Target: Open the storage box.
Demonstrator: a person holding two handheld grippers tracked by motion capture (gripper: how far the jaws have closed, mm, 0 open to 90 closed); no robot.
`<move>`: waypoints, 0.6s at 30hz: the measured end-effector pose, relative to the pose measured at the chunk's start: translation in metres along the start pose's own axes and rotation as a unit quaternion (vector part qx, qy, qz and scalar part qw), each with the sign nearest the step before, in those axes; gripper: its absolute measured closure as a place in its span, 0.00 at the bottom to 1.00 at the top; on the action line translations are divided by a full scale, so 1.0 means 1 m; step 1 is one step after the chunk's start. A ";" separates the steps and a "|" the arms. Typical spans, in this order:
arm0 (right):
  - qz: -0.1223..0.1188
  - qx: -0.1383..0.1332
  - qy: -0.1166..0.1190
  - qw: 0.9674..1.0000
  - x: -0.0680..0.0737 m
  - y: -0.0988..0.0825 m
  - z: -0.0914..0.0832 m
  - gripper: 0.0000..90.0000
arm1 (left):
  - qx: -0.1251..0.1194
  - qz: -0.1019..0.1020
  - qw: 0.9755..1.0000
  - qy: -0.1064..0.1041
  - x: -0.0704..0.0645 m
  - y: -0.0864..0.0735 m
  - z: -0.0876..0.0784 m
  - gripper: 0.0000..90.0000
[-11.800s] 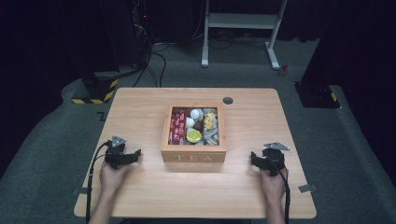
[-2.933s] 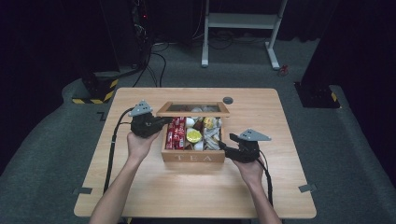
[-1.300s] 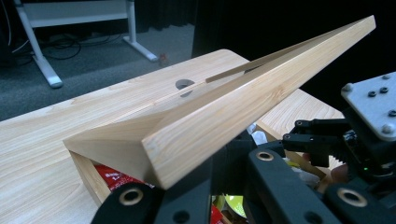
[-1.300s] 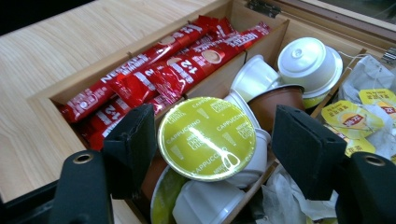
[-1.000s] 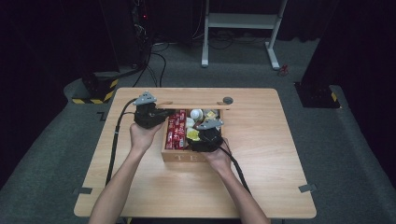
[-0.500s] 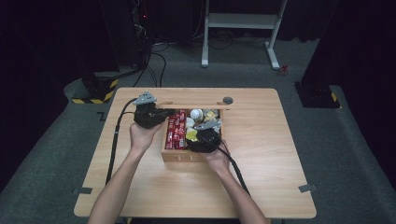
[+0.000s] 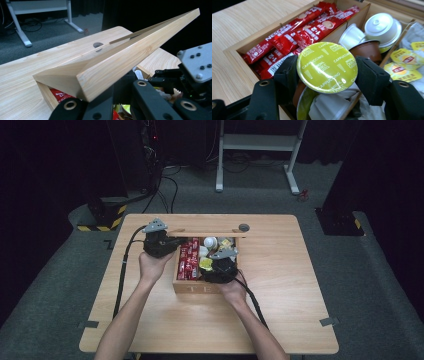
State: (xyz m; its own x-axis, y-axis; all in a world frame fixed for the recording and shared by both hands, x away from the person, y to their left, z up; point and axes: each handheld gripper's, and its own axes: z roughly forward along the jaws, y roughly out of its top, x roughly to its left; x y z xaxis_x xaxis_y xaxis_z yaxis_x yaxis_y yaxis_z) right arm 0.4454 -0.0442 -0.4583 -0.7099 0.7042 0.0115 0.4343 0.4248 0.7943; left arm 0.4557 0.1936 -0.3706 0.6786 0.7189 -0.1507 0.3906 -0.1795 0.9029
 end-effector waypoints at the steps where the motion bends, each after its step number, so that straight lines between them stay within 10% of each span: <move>1: 0.004 -0.002 0.001 1.000 -0.001 0.000 -0.001 0.42 | 0.000 0.000 1.000 0.000 0.000 0.000 0.000 1.00; 18: 0.009 -0.015 -0.005 1.000 -0.008 0.000 -0.016 0.42 | 0.000 0.001 1.000 0.002 -0.001 -0.001 0.000 1.00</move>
State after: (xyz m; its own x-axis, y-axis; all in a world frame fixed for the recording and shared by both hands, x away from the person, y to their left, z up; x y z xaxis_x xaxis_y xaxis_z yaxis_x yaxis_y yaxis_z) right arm 0.4427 -0.0591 -0.4483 -0.6971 0.7167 0.0204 0.4296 0.3947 0.8122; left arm 0.4550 0.1933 -0.3711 0.6769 0.7213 -0.1465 0.3884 -0.1809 0.9036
